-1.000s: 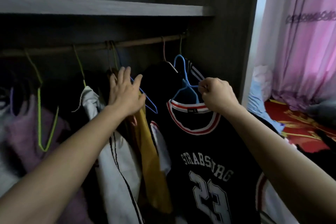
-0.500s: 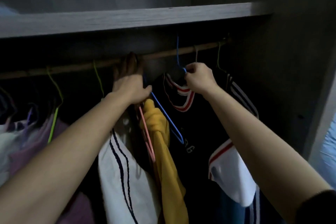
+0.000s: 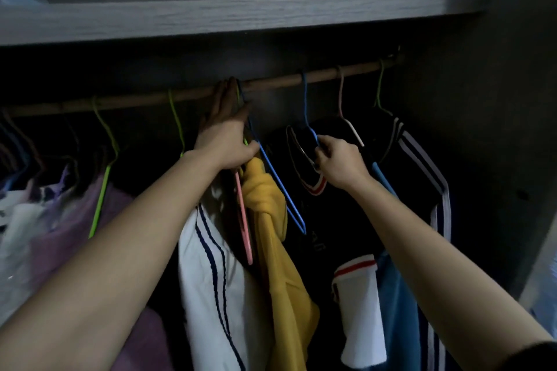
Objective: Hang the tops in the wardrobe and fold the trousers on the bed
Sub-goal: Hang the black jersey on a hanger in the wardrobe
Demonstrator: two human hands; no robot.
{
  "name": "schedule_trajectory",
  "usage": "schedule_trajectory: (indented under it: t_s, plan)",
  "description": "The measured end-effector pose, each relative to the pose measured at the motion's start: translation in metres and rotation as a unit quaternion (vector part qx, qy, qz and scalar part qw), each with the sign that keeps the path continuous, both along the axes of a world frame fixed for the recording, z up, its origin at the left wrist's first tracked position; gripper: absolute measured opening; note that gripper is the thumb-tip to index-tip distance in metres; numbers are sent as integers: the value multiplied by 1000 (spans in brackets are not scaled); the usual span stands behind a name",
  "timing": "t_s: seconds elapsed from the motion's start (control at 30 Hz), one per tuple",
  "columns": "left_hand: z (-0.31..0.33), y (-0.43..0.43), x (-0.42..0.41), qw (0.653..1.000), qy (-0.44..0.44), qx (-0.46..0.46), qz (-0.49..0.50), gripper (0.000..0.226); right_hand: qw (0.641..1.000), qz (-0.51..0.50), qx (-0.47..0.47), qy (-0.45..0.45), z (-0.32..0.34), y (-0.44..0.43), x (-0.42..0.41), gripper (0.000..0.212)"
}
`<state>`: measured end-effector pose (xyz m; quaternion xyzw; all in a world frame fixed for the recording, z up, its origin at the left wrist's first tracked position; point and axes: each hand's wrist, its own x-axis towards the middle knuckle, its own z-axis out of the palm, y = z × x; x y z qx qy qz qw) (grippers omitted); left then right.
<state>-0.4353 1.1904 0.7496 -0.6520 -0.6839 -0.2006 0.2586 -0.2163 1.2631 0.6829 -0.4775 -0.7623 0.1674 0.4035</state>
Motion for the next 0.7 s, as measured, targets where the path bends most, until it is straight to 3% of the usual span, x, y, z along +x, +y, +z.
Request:
schedule_trajectory:
  t_s: [0.13,0.23,0.47,0.7]
  plan:
    - [2,-27,12,998,-50,-30,0,74,999,-27,33,-34,-14,-24,7,47]
    - [-23,-57,25,1000,-25,14,11,66,996,-44,60,-53,-24,-50,17,52]
    - [-103,-106,53,993,9,44,-108,61,971,-120,166,-124,-73,-126,71,51]
    - [-171,-133,114,985,-5,-13,-172,66,939,-218,115,-239,-138,-200,151,62]
